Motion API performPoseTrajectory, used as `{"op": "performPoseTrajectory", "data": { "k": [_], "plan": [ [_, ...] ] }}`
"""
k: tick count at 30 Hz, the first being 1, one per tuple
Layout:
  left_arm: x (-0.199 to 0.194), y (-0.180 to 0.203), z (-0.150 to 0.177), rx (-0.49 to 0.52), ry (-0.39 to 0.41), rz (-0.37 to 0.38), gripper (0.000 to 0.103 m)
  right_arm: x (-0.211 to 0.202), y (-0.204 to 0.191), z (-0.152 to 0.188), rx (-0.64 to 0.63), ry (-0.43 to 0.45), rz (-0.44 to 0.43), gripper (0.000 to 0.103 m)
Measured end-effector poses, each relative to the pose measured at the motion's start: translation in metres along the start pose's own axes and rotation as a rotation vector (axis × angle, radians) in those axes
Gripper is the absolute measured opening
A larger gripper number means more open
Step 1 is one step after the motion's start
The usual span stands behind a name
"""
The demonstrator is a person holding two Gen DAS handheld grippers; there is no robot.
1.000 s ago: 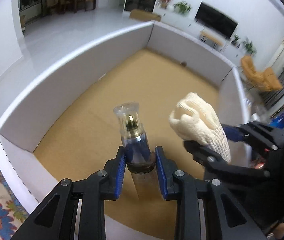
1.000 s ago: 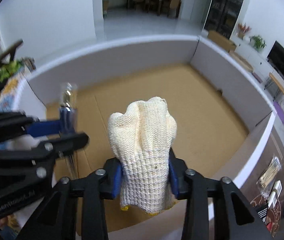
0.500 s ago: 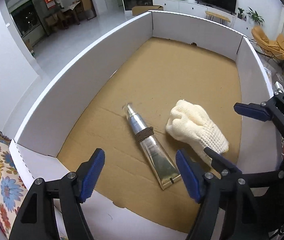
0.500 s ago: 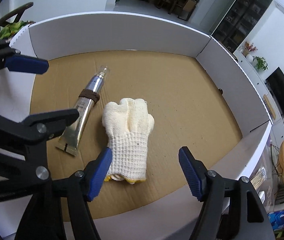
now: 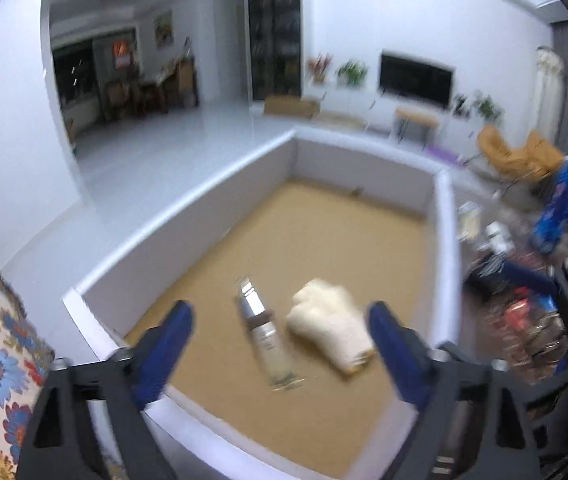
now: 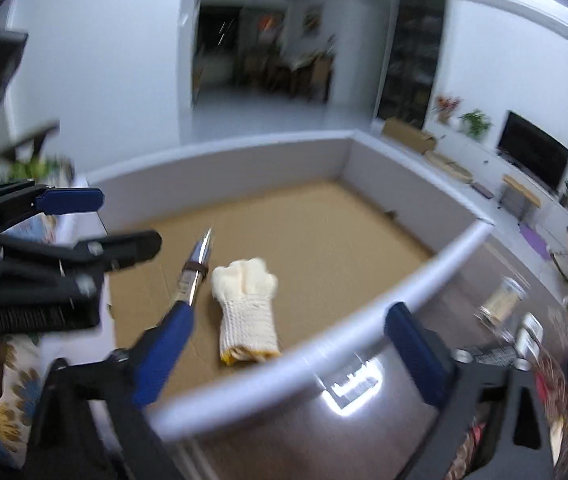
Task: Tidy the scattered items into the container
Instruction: 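Move both tools back over the cluttered table, then grasp the silver ribbed ornament with the left tool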
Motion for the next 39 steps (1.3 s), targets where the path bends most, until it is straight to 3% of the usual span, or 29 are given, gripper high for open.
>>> {"op": "performPoseTrajectory", "data": {
  "k": [1, 5, 9, 12, 15, 23, 26, 35, 39],
  "plan": [
    [-0.018, 0.014, 0.001, 0.018, 0.042, 0.024, 0.103, -0.015, 0.011, 0.009, 0.013, 0.018, 0.015, 0.103],
    [-0.061, 0.077, 0.025, 0.142, 0.095, 0.138, 0.103, -0.059, 0.065, 0.086, 0.084, -0.010, 0.116, 0.103],
    [-0.049, 0.157, 0.068, 0.320, -0.017, 0.250, 0.103, -0.085, 0.134, 0.179, 0.217, -0.144, 0.220, 0.103],
    [-0.011, 0.215, 0.114, 0.444, -0.125, 0.252, 0.103, -0.095, 0.177, 0.232, 0.286, -0.239, 0.277, 0.103],
    [0.017, 0.258, 0.145, 0.533, -0.178, 0.240, 0.103, -0.100, 0.210, 0.260, 0.346, -0.306, 0.263, 0.103],
    [0.067, 0.301, 0.155, 0.515, -0.298, 0.247, 0.103, -0.097, 0.221, 0.278, 0.393, -0.335, 0.229, 0.103],
    [0.077, 0.306, 0.149, 0.493, -0.318, 0.291, 0.103, -0.098, 0.217, 0.274, 0.372, -0.333, 0.247, 0.103],
    [0.101, 0.350, 0.122, 0.572, -0.308, 0.339, 0.103, -0.098, 0.232, 0.283, 0.498, -0.306, 0.223, 0.103],
    [0.110, 0.362, 0.110, 0.569, -0.278, 0.350, 0.103, -0.095, 0.228, 0.281, 0.485, -0.321, 0.245, 0.103]
  ]
}}
Point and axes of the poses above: each gripper's, at about its wrist camera, not at the fingertips, and x roughly the way its jaws point, y to its right, z to its underside, the point moved 3 cm from there along x, roughly the way its jaws point, and after that the axes turned 10 degrees about -y, right-handed, at the moved point
